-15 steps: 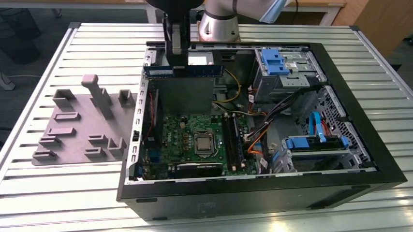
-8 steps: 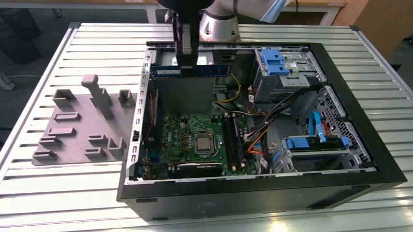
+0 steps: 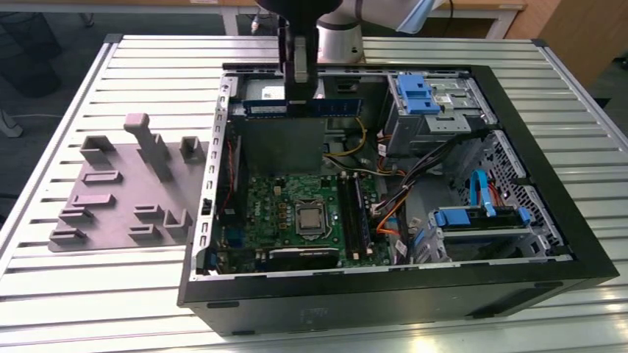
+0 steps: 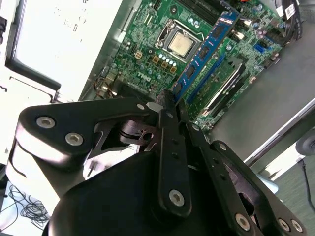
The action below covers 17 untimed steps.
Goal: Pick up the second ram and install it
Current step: 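Pick up the second ram and move it above second insertion slot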
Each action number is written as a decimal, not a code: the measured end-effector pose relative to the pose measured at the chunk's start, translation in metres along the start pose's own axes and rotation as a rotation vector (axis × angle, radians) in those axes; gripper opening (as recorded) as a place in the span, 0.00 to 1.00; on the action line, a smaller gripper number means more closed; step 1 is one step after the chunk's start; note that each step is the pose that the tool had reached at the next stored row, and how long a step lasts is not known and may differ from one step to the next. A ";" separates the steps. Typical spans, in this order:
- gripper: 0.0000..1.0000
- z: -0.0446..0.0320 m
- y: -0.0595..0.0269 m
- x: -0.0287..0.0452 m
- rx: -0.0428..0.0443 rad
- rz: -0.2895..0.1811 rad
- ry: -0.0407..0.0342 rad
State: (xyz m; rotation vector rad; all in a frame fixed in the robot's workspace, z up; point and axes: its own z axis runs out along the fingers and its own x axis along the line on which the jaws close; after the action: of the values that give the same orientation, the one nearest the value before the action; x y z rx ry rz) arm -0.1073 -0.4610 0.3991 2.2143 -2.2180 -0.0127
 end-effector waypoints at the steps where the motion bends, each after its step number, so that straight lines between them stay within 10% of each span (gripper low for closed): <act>1: 0.14 0.0000 -0.0015 0.0000 0.0001 0.000 -0.0001; 17: 0.14 -0.0003 -0.0295 -0.0001 -0.0002 0.000 -0.0001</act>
State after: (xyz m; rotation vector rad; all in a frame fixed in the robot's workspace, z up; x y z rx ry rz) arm -0.0778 -0.4610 0.3991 2.2142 -2.2179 -0.0130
